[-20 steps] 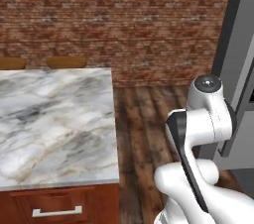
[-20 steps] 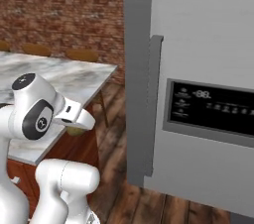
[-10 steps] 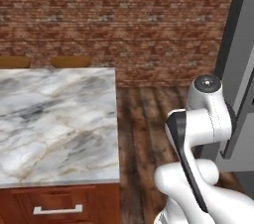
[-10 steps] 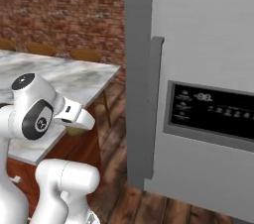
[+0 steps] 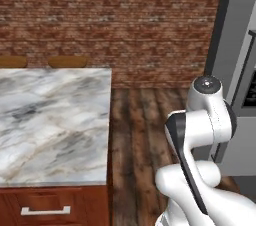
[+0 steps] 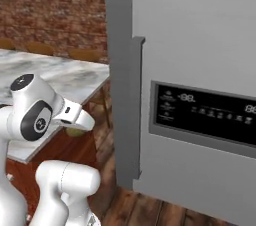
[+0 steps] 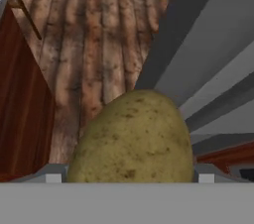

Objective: Place the cucumber and potato inside the fridge drawer. Close the drawer after placing the vegetables.

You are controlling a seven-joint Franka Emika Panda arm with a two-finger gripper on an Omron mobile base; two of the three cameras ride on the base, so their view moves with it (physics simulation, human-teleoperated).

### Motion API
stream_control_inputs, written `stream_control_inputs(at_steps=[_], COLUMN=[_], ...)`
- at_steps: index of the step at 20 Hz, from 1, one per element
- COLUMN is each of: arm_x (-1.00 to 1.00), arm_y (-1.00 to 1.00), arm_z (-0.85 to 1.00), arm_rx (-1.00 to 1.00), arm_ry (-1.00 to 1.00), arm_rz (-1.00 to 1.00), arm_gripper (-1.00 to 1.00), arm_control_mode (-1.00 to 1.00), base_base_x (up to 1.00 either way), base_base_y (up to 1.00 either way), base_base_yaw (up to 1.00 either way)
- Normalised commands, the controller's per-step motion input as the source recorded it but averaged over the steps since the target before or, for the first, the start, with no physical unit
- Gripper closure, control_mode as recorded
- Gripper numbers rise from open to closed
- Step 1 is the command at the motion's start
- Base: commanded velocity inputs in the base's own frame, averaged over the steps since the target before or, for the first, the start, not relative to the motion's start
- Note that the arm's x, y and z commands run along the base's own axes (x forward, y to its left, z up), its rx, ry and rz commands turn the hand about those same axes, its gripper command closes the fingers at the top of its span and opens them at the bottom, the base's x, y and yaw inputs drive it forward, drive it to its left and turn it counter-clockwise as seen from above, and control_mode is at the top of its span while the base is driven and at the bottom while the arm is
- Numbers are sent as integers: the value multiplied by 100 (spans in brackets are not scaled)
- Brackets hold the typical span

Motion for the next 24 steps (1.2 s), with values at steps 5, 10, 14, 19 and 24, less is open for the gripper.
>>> stream_control_inputs(at_steps=[5,10,14,19,24], arm_x=[0,0,0,0,0], arm_y=[0,0,0,0,0], arm_z=[0,0,0,0,0], arm_rx=[0,0,0,0,0], arm_ry=[0,0,0,0,0], arm_rz=[0,0,0,0,0], arm_gripper=[100,100,100,100,100], arm_control_mode=[100,100,100,100,100], base_base_x=[45,95,100,100,100], base_base_y=[-8,21,20,1,-2], base_base_yaw=[-1,1,0,-1,-11])
